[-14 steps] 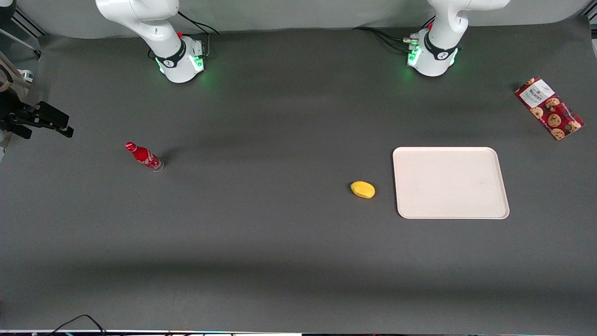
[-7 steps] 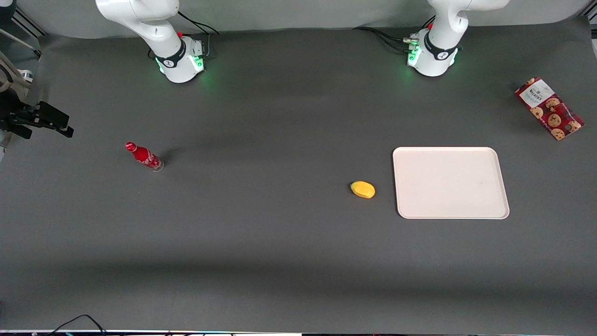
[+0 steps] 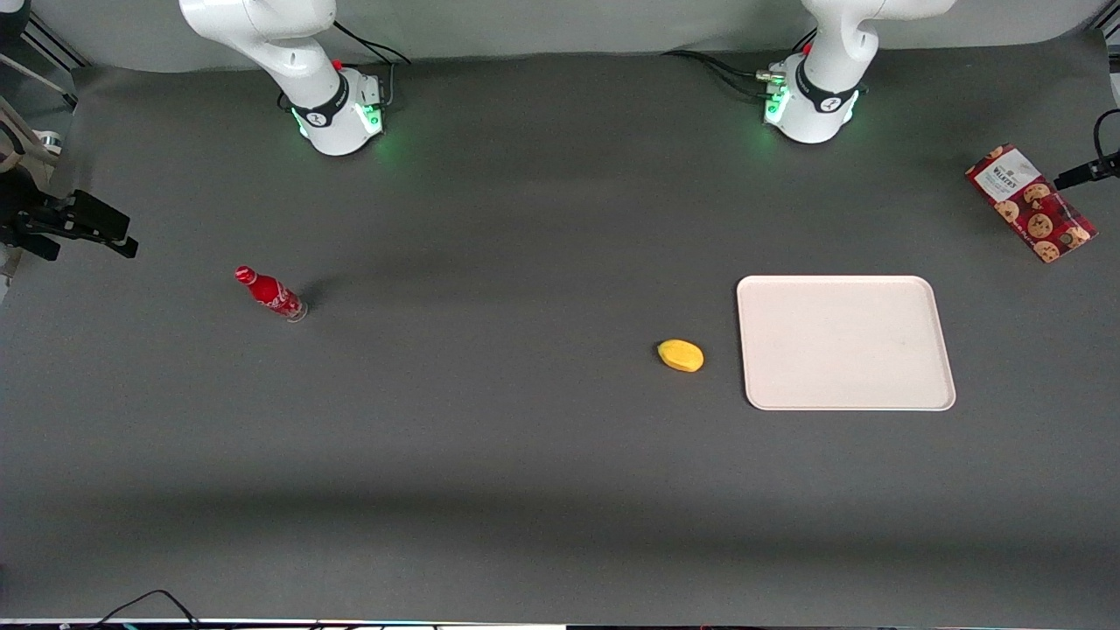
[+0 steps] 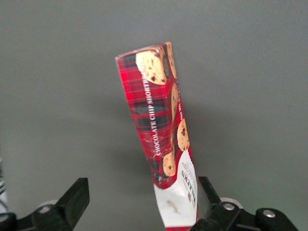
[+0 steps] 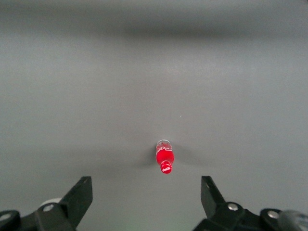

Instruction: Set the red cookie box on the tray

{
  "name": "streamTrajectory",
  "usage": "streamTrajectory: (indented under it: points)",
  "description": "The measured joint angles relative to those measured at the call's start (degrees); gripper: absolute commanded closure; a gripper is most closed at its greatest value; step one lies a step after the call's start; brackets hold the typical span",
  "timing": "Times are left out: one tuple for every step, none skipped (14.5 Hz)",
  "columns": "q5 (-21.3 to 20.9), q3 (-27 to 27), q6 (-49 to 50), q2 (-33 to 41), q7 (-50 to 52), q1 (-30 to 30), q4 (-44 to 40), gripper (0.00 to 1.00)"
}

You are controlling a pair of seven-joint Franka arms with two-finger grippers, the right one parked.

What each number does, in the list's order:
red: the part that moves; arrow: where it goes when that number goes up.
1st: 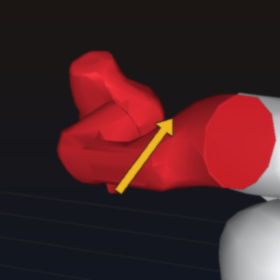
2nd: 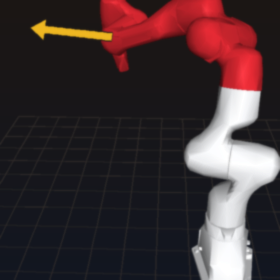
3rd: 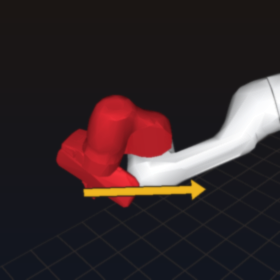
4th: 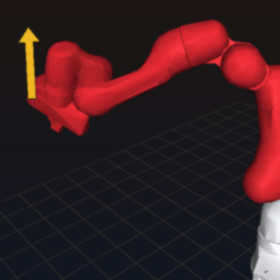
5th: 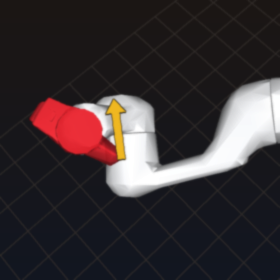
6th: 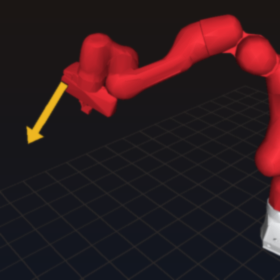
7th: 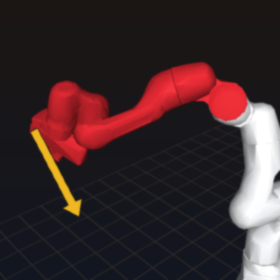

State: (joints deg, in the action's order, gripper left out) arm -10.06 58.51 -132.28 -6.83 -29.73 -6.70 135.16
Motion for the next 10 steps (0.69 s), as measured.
streamTrajectory:
  points:
    - [2.1,0.3,-2.0,-0.6,-1.5,0.2,1.2,0.00]
    - [5.2,0.4,-3.9,-1.6,-3.9,0.5,2.2,0.00]
    - [8.8,0.4,-5.5,-3.0,-7.0,0.7,2.8,0.00]
    - [13.3,0.5,-7.0,-5.0,-10.8,0.9,3.2,0.00]
    - [18.5,0.5,-8.1,-7.4,-15.0,1.1,3.4,0.00]
    - [23.8,0.4,-8.9,-10.1,-19.5,1.1,3.4,0.48]
    - [28.5,0.4,-9.4,-12.9,-23.9,1.1,3.4,0.99]
    - [32.8,0.4,-9.8,-15.5,-27.2,1.1,3.3,1.00]
    - [35.7,0.3,-10.1,-17.5,-29.7,1.1,3.1,1.00]
    - [37.0,0.2,-10.2,-18.7,-31.9,1.0,2.9,1.00]
